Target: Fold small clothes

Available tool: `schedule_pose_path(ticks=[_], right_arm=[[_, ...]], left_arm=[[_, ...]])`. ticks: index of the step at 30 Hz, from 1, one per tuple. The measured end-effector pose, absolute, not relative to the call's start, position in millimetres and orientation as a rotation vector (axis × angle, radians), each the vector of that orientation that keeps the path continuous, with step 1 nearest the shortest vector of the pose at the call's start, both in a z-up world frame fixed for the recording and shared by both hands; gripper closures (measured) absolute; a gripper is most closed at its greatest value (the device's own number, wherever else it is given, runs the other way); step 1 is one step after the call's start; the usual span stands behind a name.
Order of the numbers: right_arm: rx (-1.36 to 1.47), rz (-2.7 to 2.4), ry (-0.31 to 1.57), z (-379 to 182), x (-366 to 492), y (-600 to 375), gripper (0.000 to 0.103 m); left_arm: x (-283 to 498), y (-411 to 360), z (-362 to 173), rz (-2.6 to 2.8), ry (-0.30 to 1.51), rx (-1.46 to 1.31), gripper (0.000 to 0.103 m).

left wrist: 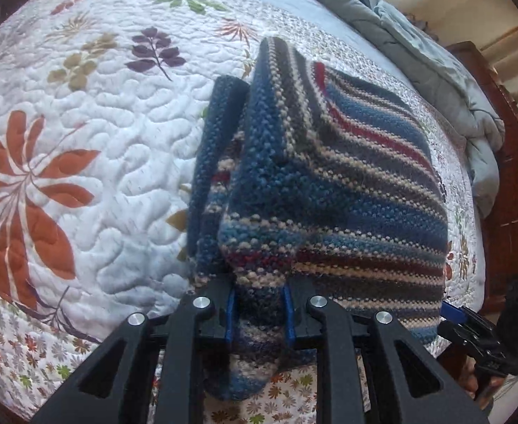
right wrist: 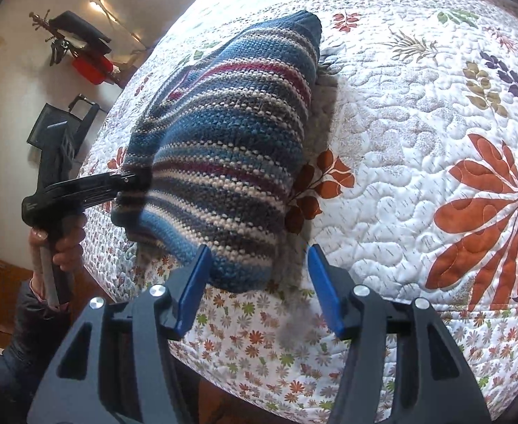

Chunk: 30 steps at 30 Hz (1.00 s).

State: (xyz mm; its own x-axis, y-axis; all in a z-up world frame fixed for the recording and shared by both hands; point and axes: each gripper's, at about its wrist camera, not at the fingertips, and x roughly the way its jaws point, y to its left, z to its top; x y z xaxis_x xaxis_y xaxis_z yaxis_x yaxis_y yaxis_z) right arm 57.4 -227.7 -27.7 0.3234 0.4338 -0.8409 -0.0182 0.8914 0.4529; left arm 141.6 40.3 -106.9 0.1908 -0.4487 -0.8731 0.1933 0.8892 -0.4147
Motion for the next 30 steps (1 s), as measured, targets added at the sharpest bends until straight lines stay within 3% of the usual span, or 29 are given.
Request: schedule_pose_path(ticks=[16,25,30], right_arm=[[0.376,0.342,1.326,-62,68,-196,0.044],[0.238,0.339,1.290,-34,35,-198,0.041],[0.284,0.342,1.278,-22,37,-204,0.034]], left_arm=[[141,58,-112,-0.466,1.299,-0.314,0.083],[111,65,-85,-0.428,1.286,-0.252,0.068],[96,60,-84,-0.403,1.308,-0.173,0.064]])
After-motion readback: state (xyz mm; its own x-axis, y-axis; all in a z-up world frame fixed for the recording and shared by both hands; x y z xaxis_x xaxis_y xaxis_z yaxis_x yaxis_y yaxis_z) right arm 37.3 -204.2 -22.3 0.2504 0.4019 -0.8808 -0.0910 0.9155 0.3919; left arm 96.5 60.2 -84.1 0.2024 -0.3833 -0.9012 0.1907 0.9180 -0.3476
